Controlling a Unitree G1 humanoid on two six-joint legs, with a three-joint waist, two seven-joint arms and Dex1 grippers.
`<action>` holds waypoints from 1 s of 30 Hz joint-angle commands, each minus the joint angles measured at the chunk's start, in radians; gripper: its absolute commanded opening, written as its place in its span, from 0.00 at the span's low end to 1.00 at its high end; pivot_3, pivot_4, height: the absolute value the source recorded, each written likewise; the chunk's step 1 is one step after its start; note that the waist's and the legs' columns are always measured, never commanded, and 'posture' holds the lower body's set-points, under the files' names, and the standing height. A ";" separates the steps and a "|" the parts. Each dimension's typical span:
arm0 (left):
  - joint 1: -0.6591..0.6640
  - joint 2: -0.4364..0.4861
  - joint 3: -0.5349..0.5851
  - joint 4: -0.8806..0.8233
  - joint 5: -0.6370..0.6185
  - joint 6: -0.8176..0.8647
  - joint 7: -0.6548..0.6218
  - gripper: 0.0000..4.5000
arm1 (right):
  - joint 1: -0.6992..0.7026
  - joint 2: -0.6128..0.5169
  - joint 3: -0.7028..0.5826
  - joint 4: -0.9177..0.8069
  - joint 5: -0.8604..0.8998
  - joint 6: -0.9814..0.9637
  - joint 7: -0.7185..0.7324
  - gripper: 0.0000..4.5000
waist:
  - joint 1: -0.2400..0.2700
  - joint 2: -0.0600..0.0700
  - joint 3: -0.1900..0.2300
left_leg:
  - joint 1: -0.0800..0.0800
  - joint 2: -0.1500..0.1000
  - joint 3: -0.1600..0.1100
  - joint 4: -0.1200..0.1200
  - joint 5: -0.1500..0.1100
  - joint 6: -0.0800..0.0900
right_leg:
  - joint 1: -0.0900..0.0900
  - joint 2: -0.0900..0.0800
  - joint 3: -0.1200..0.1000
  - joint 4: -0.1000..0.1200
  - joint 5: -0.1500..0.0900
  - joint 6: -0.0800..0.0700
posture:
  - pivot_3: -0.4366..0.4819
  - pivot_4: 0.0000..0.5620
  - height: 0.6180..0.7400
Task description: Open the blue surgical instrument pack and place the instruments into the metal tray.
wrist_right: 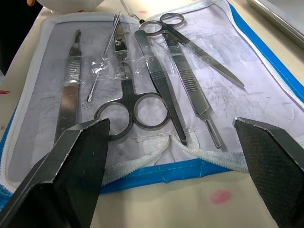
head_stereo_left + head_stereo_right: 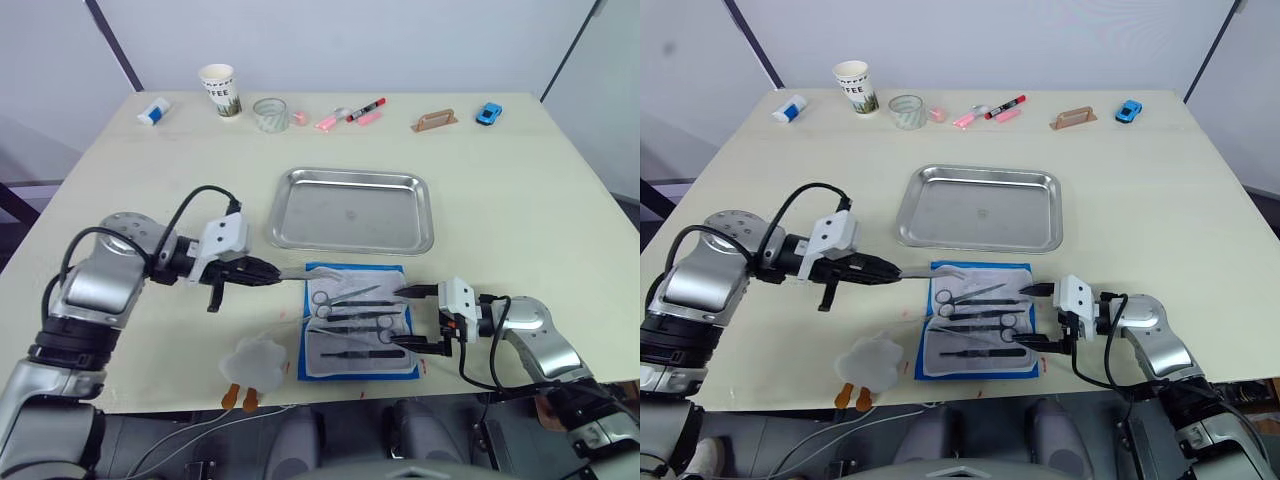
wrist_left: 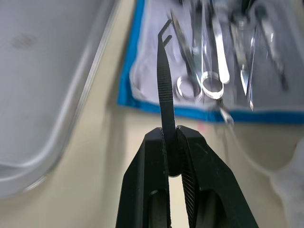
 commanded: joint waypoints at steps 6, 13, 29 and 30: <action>-0.019 -0.136 0.158 -0.155 -0.134 0.232 0.312 0.02 | 0.042 0.001 0.064 0.110 -0.125 0.041 -0.055 1.00 | 0.000 -0.002 -0.001 | 0.000 0.000 -0.001 0.000 0.000 0.000 | 0.000 0.000 0.000 0.000 0.000 0.000 | 0.48 0.27 0.98; -0.059 -0.323 0.196 -0.238 -0.074 0.410 0.748 0.02 | 0.039 0.003 0.062 0.116 -0.128 0.037 -0.054 1.00 | -0.001 -0.003 -0.002 | 0.000 0.000 -0.001 0.000 0.000 0.000 | 0.001 0.000 0.000 0.000 0.000 0.000 | 0.48 0.27 0.98; -0.139 -0.663 0.109 -0.177 0.126 0.674 1.311 0.02 | 0.028 0.024 0.065 0.137 -0.134 0.022 -0.061 1.00 | 0.000 -0.005 -0.004 | 0.001 0.000 -0.003 0.000 0.000 0.000 | 0.001 0.000 0.000 0.000 0.000 0.000 | 0.48 0.27 0.98; -0.148 -0.676 0.115 -0.164 0.129 0.704 1.327 0.02 | 0.028 0.026 0.065 0.138 -0.135 0.021 -0.061 1.00 | -0.001 -0.005 -0.004 | 0.001 0.000 -0.003 -0.001 0.000 0.000 | 0.001 0.000 0.000 0.000 0.000 0.000 | 0.48 0.27 0.98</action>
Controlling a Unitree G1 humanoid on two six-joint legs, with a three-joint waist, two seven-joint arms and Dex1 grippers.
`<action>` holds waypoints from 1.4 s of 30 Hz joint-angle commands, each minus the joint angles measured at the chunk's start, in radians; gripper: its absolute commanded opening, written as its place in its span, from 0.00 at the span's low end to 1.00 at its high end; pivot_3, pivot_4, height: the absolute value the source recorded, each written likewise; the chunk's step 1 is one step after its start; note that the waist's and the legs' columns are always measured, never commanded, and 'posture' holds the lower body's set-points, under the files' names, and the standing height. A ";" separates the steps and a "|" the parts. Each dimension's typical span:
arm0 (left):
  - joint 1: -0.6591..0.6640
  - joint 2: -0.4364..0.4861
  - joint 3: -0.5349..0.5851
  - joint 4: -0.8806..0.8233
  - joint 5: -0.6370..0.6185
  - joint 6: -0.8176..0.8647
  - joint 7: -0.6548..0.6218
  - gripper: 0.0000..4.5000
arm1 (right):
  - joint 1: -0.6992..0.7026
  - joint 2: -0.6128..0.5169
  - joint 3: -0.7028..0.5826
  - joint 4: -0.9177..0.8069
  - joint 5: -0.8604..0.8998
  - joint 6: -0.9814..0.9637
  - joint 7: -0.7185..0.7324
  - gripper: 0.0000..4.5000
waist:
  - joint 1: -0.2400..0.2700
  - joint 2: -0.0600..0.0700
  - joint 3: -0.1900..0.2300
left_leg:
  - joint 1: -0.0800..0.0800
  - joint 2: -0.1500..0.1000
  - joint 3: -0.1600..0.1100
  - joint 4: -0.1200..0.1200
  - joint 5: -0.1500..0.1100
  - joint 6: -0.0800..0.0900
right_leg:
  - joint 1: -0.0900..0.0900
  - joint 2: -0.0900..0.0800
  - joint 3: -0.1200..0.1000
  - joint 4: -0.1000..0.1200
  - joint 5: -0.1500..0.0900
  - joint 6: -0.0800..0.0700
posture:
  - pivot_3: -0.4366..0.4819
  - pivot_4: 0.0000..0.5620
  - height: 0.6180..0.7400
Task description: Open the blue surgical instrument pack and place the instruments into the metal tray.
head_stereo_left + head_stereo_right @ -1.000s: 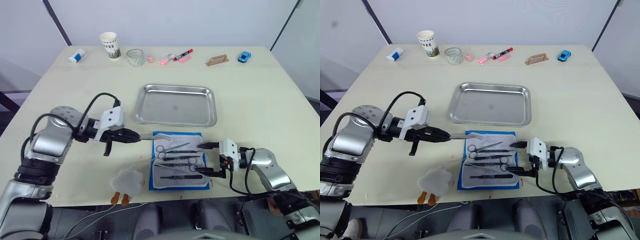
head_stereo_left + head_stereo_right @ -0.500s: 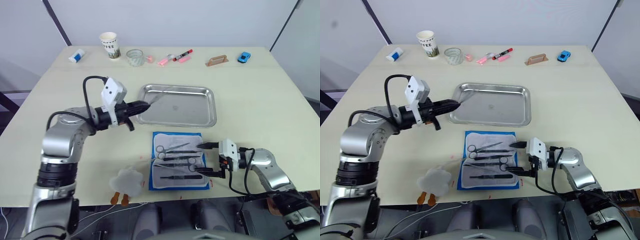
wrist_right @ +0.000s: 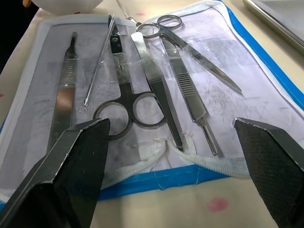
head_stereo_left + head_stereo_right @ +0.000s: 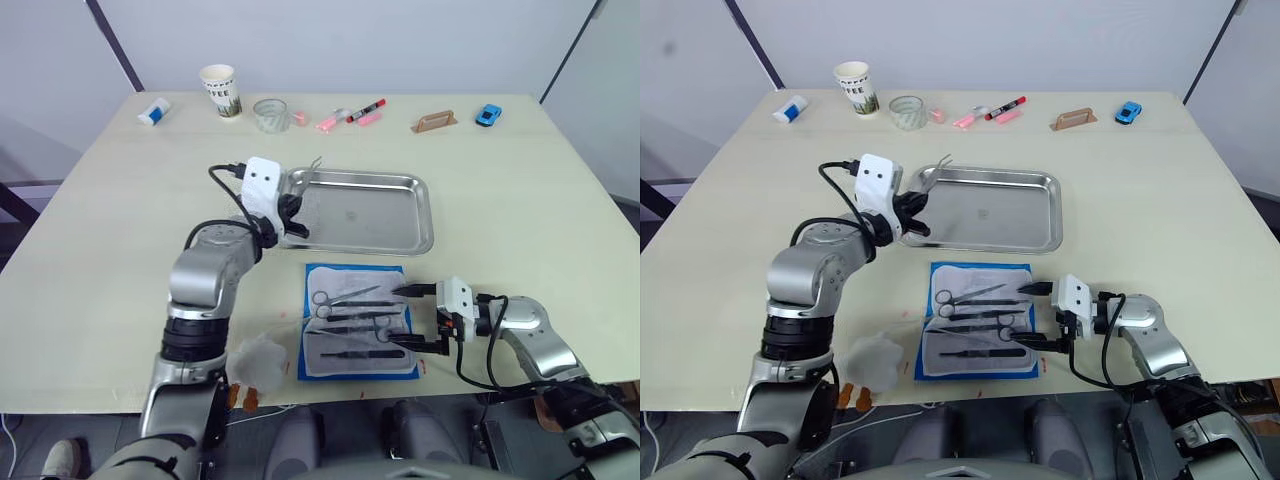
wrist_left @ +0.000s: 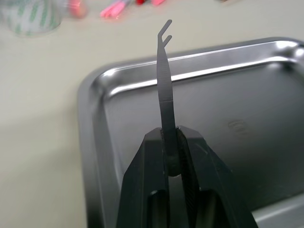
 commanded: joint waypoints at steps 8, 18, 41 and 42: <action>-0.048 -0.038 0.008 0.083 0.060 0.074 0.098 0.02 | 0.041 0.004 0.065 0.107 -0.128 0.040 -0.060 1.00 | -0.001 0.000 0.000 | 0.001 0.000 -0.001 -0.001 0.000 0.000 | 0.000 0.001 0.001 0.000 0.000 0.000 | 0.48 0.27 0.98; -0.046 -0.037 -0.007 0.100 0.080 0.047 0.099 0.02 | 0.049 0.006 0.064 0.100 -0.126 0.039 -0.067 1.00 | -0.001 -0.001 0.000 | 0.001 0.000 -0.001 -0.001 0.000 0.000 | 0.000 0.000 0.001 0.000 0.000 0.000 | 0.48 0.27 0.98; -0.057 -0.030 -0.011 0.068 0.091 0.005 0.079 0.61 | 0.045 0.008 0.065 0.111 -0.129 0.033 -0.069 1.00 | -0.001 -0.001 -0.001 | 0.001 0.000 -0.001 -0.001 0.000 0.000 | 0.000 0.000 0.001 0.000 0.000 0.000 | 0.48 0.27 0.98; -0.063 -0.031 -0.006 0.061 0.087 -0.009 0.075 0.61 | 0.045 0.009 0.065 0.111 -0.129 0.032 -0.070 1.00 | -0.001 -0.001 -0.001 | 0.001 0.000 -0.001 -0.001 0.000 0.000 | 0.000 0.000 0.001 0.000 0.000 0.000 | 0.48 0.27 0.98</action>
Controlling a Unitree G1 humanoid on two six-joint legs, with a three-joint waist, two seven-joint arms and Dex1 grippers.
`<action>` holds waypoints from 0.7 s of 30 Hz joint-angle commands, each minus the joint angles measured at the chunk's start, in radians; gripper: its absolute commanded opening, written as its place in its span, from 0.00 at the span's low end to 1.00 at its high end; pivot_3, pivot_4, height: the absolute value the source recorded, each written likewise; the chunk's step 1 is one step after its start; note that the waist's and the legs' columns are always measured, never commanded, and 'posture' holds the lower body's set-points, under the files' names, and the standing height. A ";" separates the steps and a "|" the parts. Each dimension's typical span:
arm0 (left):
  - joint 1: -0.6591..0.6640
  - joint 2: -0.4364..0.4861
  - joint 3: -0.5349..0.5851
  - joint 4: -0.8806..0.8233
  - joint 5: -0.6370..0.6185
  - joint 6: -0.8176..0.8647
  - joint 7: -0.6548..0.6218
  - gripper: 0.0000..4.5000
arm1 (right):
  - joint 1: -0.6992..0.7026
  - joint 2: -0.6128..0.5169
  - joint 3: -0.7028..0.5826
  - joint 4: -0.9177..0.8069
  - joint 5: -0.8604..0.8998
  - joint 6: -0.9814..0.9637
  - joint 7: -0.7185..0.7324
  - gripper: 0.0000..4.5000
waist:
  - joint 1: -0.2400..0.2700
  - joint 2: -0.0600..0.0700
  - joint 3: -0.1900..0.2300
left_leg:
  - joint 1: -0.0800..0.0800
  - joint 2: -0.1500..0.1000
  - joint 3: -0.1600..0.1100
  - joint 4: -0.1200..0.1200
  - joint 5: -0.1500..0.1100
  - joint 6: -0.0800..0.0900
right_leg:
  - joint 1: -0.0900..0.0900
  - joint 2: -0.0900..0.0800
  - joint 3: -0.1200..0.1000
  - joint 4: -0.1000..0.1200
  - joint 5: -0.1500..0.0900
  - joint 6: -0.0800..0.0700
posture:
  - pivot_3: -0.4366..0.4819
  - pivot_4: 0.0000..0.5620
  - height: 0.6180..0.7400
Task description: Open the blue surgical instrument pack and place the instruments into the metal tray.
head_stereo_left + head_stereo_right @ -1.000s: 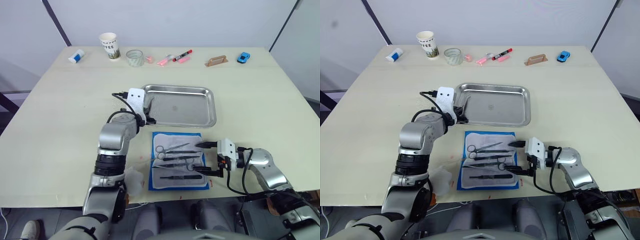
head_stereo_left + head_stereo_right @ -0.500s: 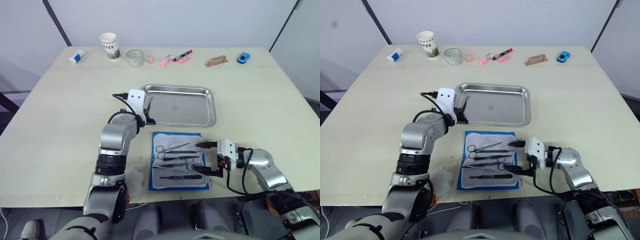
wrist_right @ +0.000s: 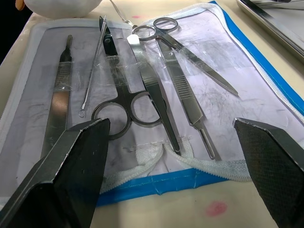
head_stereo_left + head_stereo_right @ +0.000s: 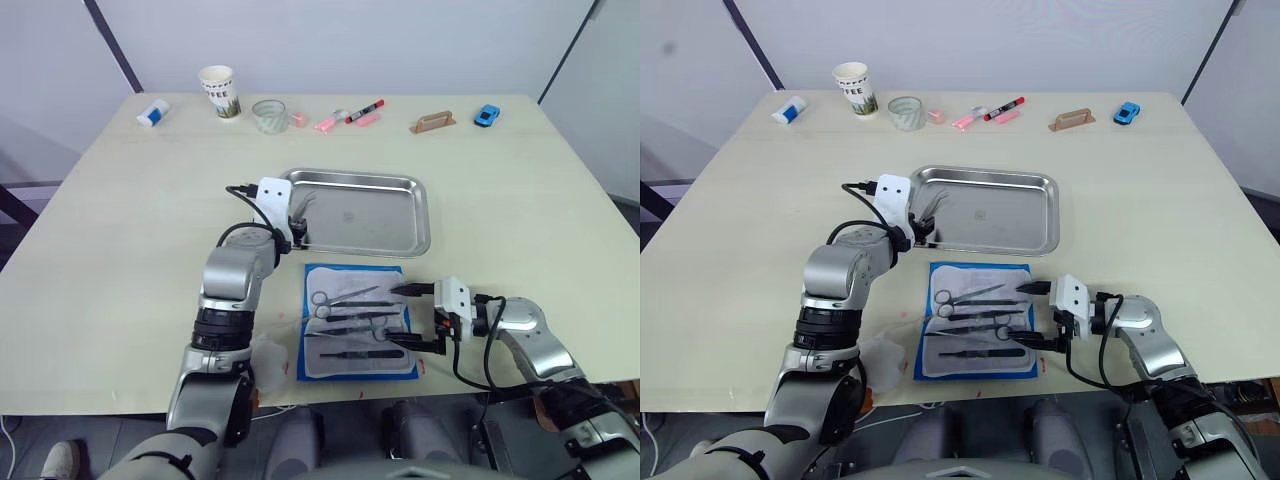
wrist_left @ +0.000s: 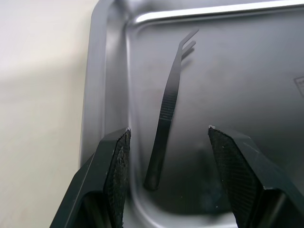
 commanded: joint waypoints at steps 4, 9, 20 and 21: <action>-0.052 0.016 0.017 -0.070 -0.015 -0.093 -0.049 0.61 | 0.041 0.003 0.066 0.113 -0.126 0.037 -0.059 1.00 | 0.000 0.000 0.000 | 0.000 0.000 0.000 0.000 0.000 0.000 | 0.000 0.000 0.000 0.000 0.000 0.000 | 0.48 0.27 0.98; -0.025 0.124 -0.001 -0.054 -0.095 -0.304 -0.329 0.61 | 0.038 0.008 0.066 0.117 -0.126 0.036 -0.060 1.00 | -0.002 0.000 0.000 | 0.001 0.000 0.001 -0.001 0.000 0.000 | 0.000 0.000 0.000 0.000 0.000 0.000 | 0.48 0.27 0.98; 0.063 0.407 -0.059 0.057 -0.205 -0.633 -0.987 0.61 | 0.031 0.016 0.062 0.127 -0.132 0.033 -0.058 1.00 | -0.002 0.000 0.001 | 0.014 0.000 0.004 -0.009 0.000 0.000 | 0.010 0.000 0.002 -0.005 -0.001 -0.002 | 0.48 0.27 0.98; 0.078 0.420 -0.069 0.044 -0.217 -0.632 -1.026 0.61 | 0.032 0.016 0.061 0.127 -0.132 0.033 -0.058 1.00 | -0.002 0.000 0.001 | 0.014 0.000 0.004 -0.009 0.000 0.000 | 0.010 0.001 0.002 -0.005 -0.001 -0.002 | 0.48 0.27 0.98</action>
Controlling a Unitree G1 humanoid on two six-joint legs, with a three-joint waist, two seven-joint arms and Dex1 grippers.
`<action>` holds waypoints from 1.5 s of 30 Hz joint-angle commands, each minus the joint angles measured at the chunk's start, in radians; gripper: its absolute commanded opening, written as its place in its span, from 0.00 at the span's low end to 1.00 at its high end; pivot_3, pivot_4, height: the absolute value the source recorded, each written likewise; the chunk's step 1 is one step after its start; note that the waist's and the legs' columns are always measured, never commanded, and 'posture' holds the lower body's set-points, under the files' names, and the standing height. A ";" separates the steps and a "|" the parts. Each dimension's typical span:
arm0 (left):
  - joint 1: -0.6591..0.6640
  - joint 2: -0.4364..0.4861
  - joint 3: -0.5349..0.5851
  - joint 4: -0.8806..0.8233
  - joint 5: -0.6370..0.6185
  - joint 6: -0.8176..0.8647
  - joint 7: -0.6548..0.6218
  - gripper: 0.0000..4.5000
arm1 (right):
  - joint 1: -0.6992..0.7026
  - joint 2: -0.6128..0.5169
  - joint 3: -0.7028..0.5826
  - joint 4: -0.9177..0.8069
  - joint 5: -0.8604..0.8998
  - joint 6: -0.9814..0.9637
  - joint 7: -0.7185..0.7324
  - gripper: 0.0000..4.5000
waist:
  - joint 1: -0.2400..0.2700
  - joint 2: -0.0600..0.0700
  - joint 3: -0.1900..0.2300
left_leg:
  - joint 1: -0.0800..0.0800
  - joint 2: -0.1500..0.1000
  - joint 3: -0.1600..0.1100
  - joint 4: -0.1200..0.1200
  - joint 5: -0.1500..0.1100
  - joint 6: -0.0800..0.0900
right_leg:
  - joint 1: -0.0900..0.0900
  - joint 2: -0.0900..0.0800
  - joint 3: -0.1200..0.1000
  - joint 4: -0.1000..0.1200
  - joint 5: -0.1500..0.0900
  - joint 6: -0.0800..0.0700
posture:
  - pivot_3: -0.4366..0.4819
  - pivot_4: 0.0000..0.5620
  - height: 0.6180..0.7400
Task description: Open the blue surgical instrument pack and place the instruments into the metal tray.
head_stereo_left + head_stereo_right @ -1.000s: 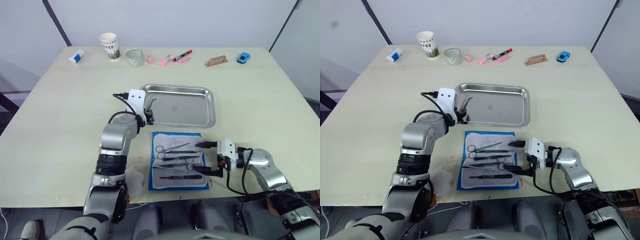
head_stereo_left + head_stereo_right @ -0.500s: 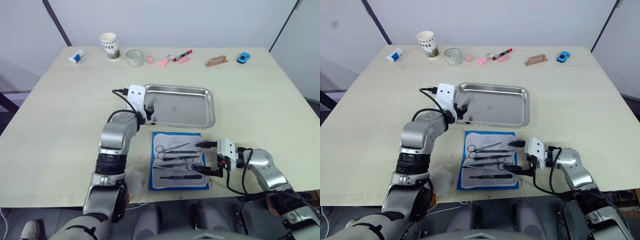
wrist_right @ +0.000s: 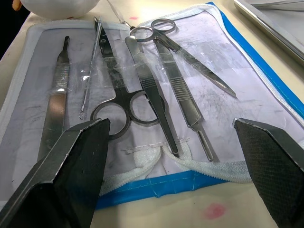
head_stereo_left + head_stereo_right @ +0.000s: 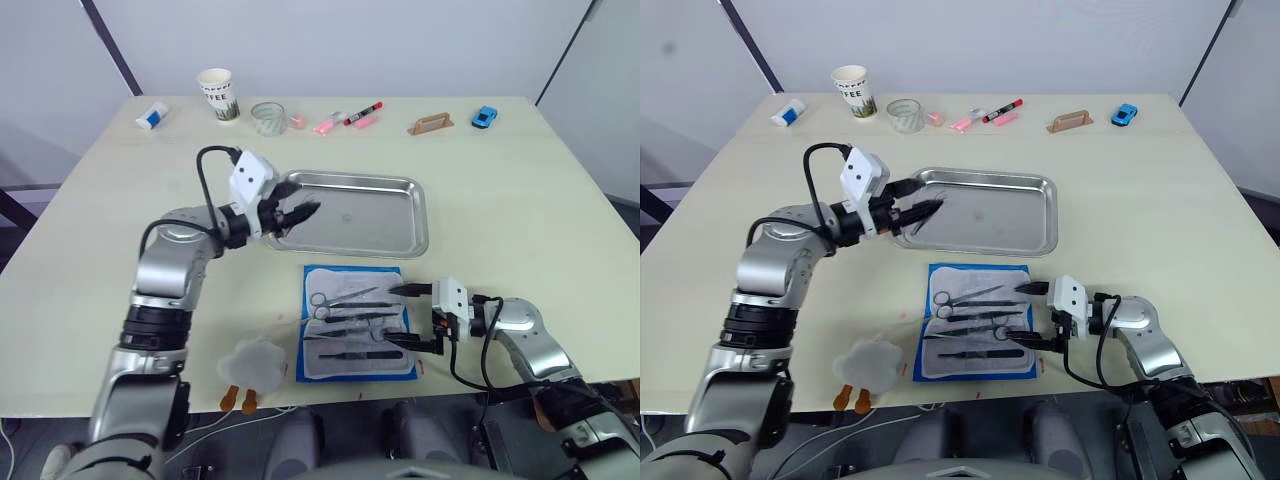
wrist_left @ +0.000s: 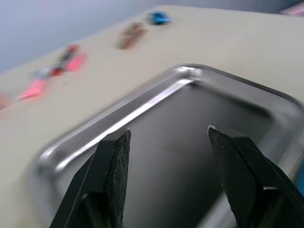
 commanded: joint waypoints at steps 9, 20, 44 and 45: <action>0.151 0.071 -0.111 -0.163 -0.053 0.031 -0.214 0.61 | 0.048 -0.001 0.059 0.105 -0.117 0.040 -0.059 1.00 | 0.000 0.000 0.000 | 0.001 0.000 0.000 -0.003 0.000 0.000 | 0.000 0.000 0.001 -0.001 0.000 0.000 | 0.48 0.27 0.98; 0.197 0.067 -0.193 -0.160 0.047 -0.019 -0.166 0.61 | 0.045 0.000 0.060 0.105 -0.117 0.040 -0.061 1.00 | 0.001 -0.001 0.000 | 0.002 0.000 0.000 -0.005 0.000 0.000 | 0.001 0.000 0.000 -0.004 0.000 0.000 | 0.48 0.27 0.98; 0.195 0.056 -0.125 -0.120 -0.035 -0.020 -0.222 0.37 | 0.050 0.004 0.062 0.101 -0.118 0.041 -0.067 1.00 | 0.001 0.000 0.000 | 0.002 0.001 -0.001 -0.006 0.000 0.000 | 0.003 0.000 -0.001 -0.007 0.000 -0.001 | 0.48 0.27 0.98; 0.197 0.056 -0.130 -0.121 -0.029 -0.025 -0.220 0.37 | 0.050 0.004 0.062 0.101 -0.118 0.041 -0.068 1.00 | 0.001 0.000 0.000 | 0.002 0.001 -0.002 -0.006 0.000 0.000 | 0.003 0.001 -0.001 -0.007 0.000 -0.001 | 0.48 0.27 0.98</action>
